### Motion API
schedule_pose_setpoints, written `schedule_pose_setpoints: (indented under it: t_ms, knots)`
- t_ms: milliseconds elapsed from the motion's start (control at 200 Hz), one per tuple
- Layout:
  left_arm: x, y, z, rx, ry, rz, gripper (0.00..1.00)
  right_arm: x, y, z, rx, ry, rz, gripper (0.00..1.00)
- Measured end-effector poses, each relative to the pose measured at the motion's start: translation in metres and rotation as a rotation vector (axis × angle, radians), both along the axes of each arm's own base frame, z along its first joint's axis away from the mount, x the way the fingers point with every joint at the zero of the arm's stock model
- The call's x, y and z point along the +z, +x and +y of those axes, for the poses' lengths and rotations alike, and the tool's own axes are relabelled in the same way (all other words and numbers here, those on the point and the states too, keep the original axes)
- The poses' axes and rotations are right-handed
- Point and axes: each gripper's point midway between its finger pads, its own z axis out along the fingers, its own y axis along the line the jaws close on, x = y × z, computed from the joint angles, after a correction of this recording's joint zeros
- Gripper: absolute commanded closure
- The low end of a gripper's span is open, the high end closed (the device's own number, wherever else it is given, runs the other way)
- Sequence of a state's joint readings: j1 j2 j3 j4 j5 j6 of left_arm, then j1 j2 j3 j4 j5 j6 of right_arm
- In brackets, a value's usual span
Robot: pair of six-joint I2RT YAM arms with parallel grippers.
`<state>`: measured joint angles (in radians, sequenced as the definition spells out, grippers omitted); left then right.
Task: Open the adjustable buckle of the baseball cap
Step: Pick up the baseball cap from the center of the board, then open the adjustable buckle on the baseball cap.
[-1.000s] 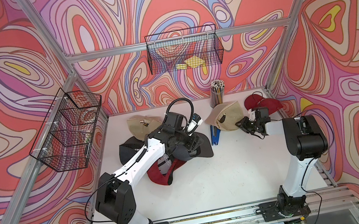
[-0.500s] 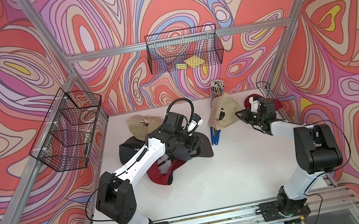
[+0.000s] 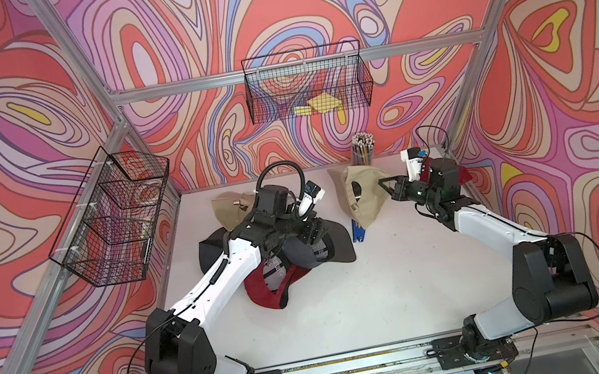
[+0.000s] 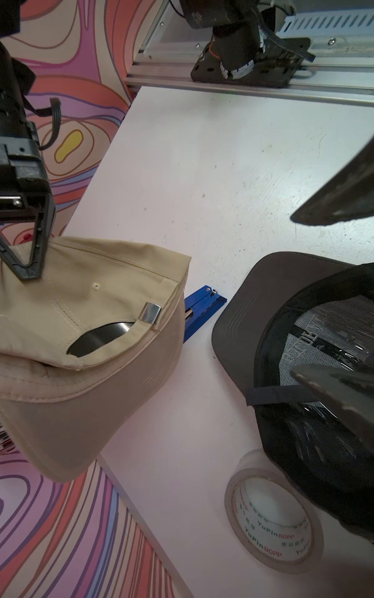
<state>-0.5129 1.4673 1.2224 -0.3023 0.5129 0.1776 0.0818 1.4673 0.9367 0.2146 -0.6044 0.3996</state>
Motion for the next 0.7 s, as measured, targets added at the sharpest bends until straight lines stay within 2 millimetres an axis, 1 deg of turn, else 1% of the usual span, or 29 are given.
schedule_pose_setpoints:
  t_ms: [105, 155, 290, 456, 506, 566, 701]
  knots:
    - [0.005, -0.002, 0.001, -0.018, -0.032, -0.032, 0.34, 0.0, -0.006, 0.015, 0.049, -0.025, -0.019, 1.0]
    - [0.008, -0.003, 0.002, -0.022, -0.046, -0.05, 0.33, -0.001, -0.009, 0.019, 0.068, -0.033, -0.022, 1.0]
    - [0.015, -0.005, 0.007, -0.022, -0.067, -0.105, 0.33, -0.004, -0.013, 0.026, 0.095, -0.055, -0.026, 1.0]
    - [0.024, -0.003, 0.014, -0.008, -0.057, -0.206, 0.3, -0.007, -0.018, 0.035, 0.13, -0.076, -0.029, 1.0]
    - [0.023, -0.002, 0.016, -0.007, -0.043, -0.228, 0.28, -0.007, -0.021, 0.041, 0.15, -0.081, -0.034, 1.0]
    - [0.022, 0.0, 0.017, -0.012, -0.024, -0.254, 0.21, -0.006, -0.024, 0.048, 0.175, -0.084, -0.038, 1.0]
    - [0.017, 0.005, 0.018, -0.018, 0.017, -0.29, 0.21, -0.003, -0.031, 0.061, 0.222, -0.094, -0.05, 1.0]
